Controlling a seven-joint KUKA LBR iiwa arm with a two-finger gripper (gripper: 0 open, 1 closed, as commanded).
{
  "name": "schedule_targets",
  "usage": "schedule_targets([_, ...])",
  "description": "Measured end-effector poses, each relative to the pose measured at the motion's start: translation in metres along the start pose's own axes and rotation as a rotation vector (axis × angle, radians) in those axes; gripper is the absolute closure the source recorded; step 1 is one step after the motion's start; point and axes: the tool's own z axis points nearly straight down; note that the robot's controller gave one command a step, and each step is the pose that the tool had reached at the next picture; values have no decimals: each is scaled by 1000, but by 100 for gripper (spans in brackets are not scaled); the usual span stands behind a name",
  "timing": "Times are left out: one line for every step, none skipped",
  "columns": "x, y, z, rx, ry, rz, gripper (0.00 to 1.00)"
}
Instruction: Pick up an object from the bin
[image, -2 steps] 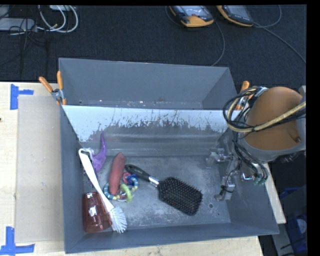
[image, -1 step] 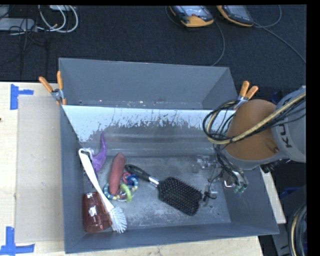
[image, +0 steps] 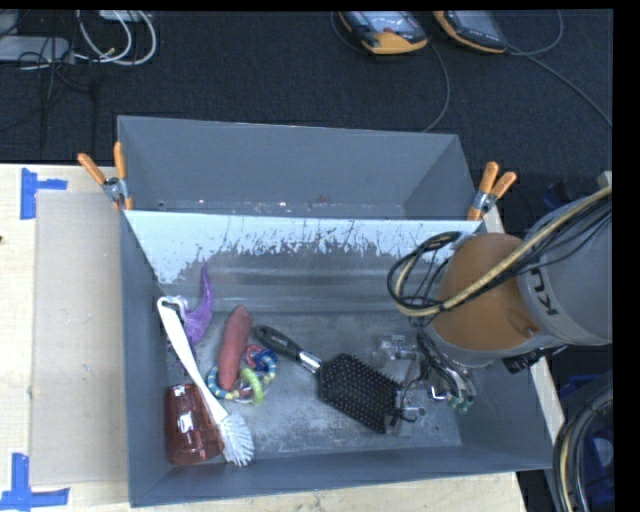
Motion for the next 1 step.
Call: schedule_targets([1, 34, 7, 2, -4, 95, 100])
